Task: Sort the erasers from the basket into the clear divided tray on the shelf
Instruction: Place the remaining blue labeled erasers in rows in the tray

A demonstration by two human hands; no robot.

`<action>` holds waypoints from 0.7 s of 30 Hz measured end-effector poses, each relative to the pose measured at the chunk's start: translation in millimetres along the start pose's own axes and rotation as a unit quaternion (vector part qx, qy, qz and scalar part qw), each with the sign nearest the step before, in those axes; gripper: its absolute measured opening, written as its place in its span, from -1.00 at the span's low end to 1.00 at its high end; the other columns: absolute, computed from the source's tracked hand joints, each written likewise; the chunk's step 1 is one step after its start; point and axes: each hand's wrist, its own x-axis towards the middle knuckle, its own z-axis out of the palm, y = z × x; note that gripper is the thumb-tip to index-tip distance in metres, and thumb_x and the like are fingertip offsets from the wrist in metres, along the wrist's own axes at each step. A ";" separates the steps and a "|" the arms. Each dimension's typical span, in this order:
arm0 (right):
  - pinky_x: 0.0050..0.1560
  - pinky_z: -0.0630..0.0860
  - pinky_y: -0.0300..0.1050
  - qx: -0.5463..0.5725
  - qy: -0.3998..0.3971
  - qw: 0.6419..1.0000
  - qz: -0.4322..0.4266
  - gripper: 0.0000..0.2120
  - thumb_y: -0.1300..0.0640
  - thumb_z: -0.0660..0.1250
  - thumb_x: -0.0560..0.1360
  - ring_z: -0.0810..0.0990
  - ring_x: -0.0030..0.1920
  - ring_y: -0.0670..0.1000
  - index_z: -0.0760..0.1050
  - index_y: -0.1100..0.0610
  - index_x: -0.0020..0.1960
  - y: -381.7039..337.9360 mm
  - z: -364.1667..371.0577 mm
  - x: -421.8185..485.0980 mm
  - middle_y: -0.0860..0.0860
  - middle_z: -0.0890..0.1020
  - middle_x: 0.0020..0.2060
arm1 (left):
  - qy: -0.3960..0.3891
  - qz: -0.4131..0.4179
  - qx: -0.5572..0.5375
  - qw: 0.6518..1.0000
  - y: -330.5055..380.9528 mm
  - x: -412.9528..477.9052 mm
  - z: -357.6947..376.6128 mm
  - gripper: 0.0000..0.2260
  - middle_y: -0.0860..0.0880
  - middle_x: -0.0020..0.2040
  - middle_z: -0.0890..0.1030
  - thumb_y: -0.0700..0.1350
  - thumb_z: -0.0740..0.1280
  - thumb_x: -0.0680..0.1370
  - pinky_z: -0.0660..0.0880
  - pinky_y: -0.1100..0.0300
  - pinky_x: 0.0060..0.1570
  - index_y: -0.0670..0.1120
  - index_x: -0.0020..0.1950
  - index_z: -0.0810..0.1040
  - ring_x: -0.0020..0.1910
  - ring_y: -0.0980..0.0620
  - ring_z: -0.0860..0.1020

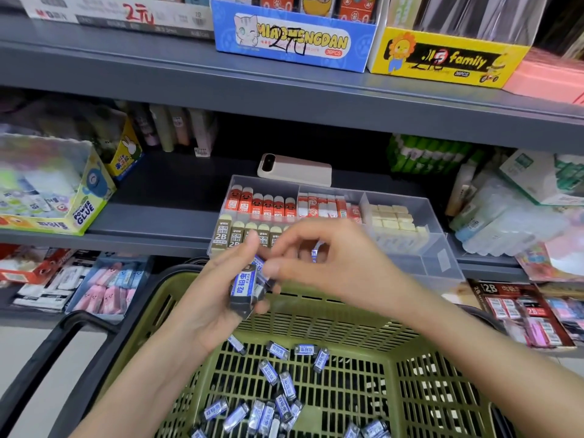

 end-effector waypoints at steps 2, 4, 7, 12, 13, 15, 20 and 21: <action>-0.40 0.39 -0.33 -0.026 0.010 0.999 0.037 -0.60 -0.30 0.40 0.21 0.49 -0.43 -0.19 0.56 0.03 -0.27 -8.5 13.4 -7.1 -0.13 0.59 -0.44 | 0.033 0.026 0.024 0.999 -3.1 -3.3 4.3 -0.66 -0.15 -0.28 0.59 0.18 0.38 0.34 0.45 0.24 -0.51 -0.12 -0.26 0.61 -0.39 0.00 0.55; -0.38 0.42 -0.34 -0.085 0.030 0.993 0.075 -0.54 -0.37 0.39 0.15 0.50 -0.42 -0.22 0.53 0.02 -0.26 -11.9 25.2 -11.8 -0.12 0.57 -0.46 | 0.066 0.065 0.044 0.995 -7.0 -6.9 8.6 -0.64 -0.18 -0.23 0.58 0.16 0.34 0.39 0.50 0.20 -0.35 -0.15 -0.21 0.58 -0.28 -0.05 0.56; -0.38 0.43 -0.33 -0.085 0.041 0.990 0.106 -0.59 -0.32 0.43 0.19 0.49 -0.41 -0.23 0.51 0.00 -0.22 -12.1 33.1 -13.7 -0.13 0.54 -0.46 | 0.121 0.102 0.052 0.986 -9.1 -10.4 14.7 -0.62 -0.18 -0.18 0.53 0.17 0.36 0.37 0.45 0.12 -0.15 -0.17 -0.22 0.56 -0.15 -0.08 0.51; -0.41 0.40 -0.21 0.081 -0.034 0.987 0.132 -0.73 0.03 0.50 0.36 0.46 -0.43 -0.13 0.52 -0.08 0.02 -7.8 25.9 -9.6 -0.06 0.52 -0.42 | 0.141 0.110 0.066 0.982 -7.9 -11.6 18.9 -0.45 -0.28 -0.12 0.55 0.26 0.36 0.29 0.39 -0.04 -0.01 -0.25 -0.13 0.56 -0.09 -0.13 0.51; -0.48 0.37 -0.24 0.119 -0.049 0.983 0.131 -0.75 0.08 0.48 0.38 0.46 -0.45 -0.11 0.52 -0.09 0.01 -6.8 23.2 -10.5 -0.04 0.51 -0.42 | 0.140 0.109 0.069 0.982 -8.3 -11.4 18.4 -0.46 -0.31 -0.10 0.57 0.27 0.35 0.29 0.42 -0.05 0.03 -0.23 -0.12 0.58 -0.06 -0.14 0.54; -0.58 0.30 -0.28 0.208 -0.072 0.965 0.145 -0.78 0.18 0.47 0.39 0.44 -0.52 -0.08 0.54 -0.04 -0.03 -2.1 13.3 -12.5 -0.02 0.52 -0.45 | 0.127 0.104 0.072 0.984 -8.5 -10.3 17.0 -0.56 -0.24 -0.18 0.61 0.28 0.33 0.29 0.53 0.01 -0.10 -0.10 -0.23 0.63 -0.15 -0.10 0.60; -0.63 0.24 -0.31 0.284 0.053 0.939 0.187 -0.69 0.12 0.49 0.27 0.39 -0.61 -0.07 0.38 0.13 -0.17 21.1 -25.5 -5.1 0.06 0.55 -0.52 | 0.111 0.095 0.043 0.988 -6.2 -9.4 13.6 -0.65 -0.11 -0.35 0.57 0.22 0.37 0.29 0.44 0.25 -0.53 -0.08 -0.33 0.60 -0.38 0.04 0.56; -0.64 0.24 -0.30 0.265 0.092 0.941 0.190 -0.70 0.16 0.49 0.32 0.38 -0.62 -0.06 0.35 0.14 -0.18 27.7 -29.5 -2.5 0.09 0.55 -0.51 | 0.109 0.096 0.044 0.988 -5.8 -9.2 13.0 -0.64 -0.11 -0.34 0.57 0.22 0.37 0.30 0.44 0.25 -0.53 -0.09 -0.33 0.60 -0.37 0.04 0.56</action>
